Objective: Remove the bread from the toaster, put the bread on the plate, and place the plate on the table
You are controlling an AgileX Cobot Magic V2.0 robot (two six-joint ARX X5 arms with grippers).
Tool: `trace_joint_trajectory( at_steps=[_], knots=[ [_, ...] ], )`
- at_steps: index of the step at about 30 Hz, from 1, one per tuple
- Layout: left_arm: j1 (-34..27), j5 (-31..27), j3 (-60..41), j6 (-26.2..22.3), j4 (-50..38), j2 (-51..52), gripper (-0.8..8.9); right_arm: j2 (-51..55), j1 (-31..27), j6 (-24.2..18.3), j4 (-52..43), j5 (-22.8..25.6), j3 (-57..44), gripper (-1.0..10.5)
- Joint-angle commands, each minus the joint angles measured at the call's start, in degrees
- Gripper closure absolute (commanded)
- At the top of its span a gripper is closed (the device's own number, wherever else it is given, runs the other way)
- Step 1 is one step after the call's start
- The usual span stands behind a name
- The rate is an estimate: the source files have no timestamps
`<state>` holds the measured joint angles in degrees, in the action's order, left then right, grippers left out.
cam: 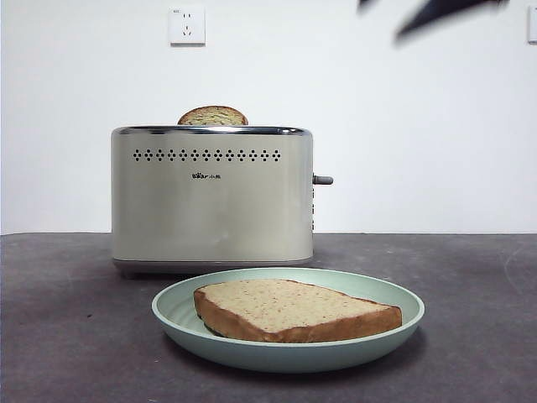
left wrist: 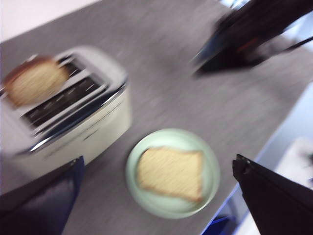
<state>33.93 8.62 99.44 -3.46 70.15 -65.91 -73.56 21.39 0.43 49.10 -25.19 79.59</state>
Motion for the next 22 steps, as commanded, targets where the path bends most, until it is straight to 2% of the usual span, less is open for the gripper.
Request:
trace_joint_trajectory(
  at_steps=[1,4,8,11,12,13,14,19,22],
  knots=[
    [0.2,-6.4,0.0,-1.0,2.5,-0.4,2.83,5.1,0.3,0.0,0.3,-0.3,0.5,6.6],
    [0.2,-10.5,-0.1,-0.9,3.6,-0.8,2.83,9.4,0.5,0.2,0.8,-0.2,0.5,6.6],
    [0.2,-9.9,-0.1,-0.9,2.3,-0.8,2.94,11.9,0.5,0.2,1.6,-0.1,0.5,6.6],
    [0.2,-9.4,-0.1,-1.0,2.1,-0.9,5.8,12.1,0.5,0.2,2.7,0.0,0.5,6.7],
    [0.2,-8.4,-0.1,-1.4,2.4,-1.0,7.31,12.1,0.5,0.2,3.0,0.0,0.5,7.6],
    [0.2,-7.3,-0.1,-1.7,2.4,-1.1,8.3,12.1,0.5,-0.1,3.0,0.0,0.5,8.9],
    [0.2,-6.6,-0.1,-2.5,2.4,-1.1,8.21,12.1,0.5,-0.6,3.0,-0.2,0.5,9.6],
    [0.2,-6.6,-0.1,-2.6,2.1,-1.1,8.21,12.1,0.5,-0.5,2.9,-0.2,0.5,9.6],
    [0.2,-6.7,-0.1,-0.7,1.8,-1.2,8.17,12.1,0.5,-0.3,2.9,-0.2,0.5,9.5]
  ],
)
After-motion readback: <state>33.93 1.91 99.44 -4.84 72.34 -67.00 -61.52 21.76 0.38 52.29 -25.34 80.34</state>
